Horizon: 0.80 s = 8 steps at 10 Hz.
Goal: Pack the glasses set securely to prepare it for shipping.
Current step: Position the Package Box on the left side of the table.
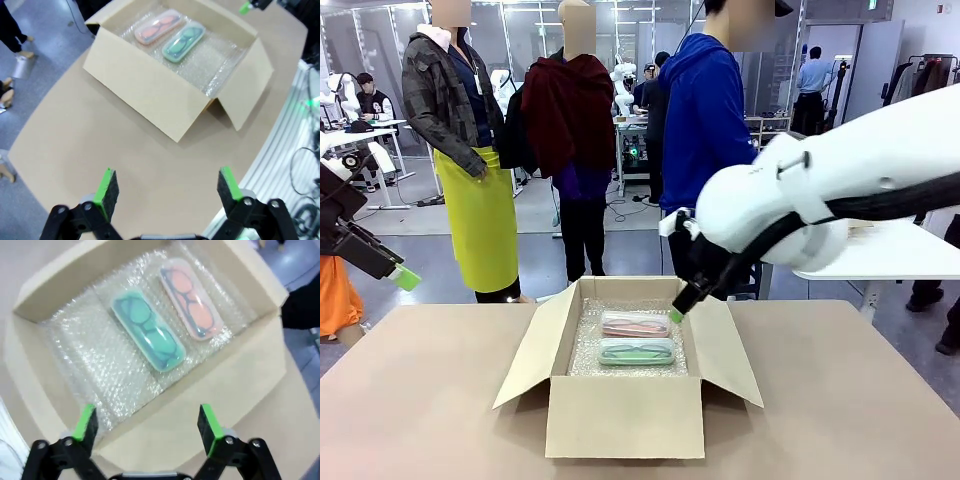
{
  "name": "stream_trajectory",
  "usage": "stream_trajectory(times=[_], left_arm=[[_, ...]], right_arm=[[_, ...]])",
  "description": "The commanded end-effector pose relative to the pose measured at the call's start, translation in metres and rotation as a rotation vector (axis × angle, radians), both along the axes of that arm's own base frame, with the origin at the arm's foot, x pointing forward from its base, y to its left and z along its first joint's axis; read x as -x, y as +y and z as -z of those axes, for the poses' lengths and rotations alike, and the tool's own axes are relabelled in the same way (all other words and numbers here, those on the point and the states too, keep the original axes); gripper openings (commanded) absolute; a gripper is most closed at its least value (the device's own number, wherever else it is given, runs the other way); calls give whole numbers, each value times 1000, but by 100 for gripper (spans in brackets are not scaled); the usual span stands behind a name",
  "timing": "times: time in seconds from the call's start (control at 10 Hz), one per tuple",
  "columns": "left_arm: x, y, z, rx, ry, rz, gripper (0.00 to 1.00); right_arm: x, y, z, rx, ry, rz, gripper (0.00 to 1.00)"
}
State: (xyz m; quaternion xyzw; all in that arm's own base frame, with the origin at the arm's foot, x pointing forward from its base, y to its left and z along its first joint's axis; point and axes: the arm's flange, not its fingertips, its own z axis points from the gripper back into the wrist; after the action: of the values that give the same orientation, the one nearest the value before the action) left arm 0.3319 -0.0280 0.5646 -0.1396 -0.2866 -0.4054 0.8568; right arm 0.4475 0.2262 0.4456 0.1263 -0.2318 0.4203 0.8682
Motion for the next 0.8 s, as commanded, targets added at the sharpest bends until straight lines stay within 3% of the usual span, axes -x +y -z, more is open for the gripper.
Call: stream_trajectory(times=[0.0, 0.3, 0.7], left_arm=[[0, 3, -2, 17, -6, 20, 100], [0, 3, -2, 17, -6, 20, 100], [0, 3, -2, 17, -6, 20, 100]], right_arm=[[45, -31, 5, -100, -60, 44, 100], [75, -74, -8, -136, 0, 160, 100], [111, -112, -31, -141, -1, 315, 100]])
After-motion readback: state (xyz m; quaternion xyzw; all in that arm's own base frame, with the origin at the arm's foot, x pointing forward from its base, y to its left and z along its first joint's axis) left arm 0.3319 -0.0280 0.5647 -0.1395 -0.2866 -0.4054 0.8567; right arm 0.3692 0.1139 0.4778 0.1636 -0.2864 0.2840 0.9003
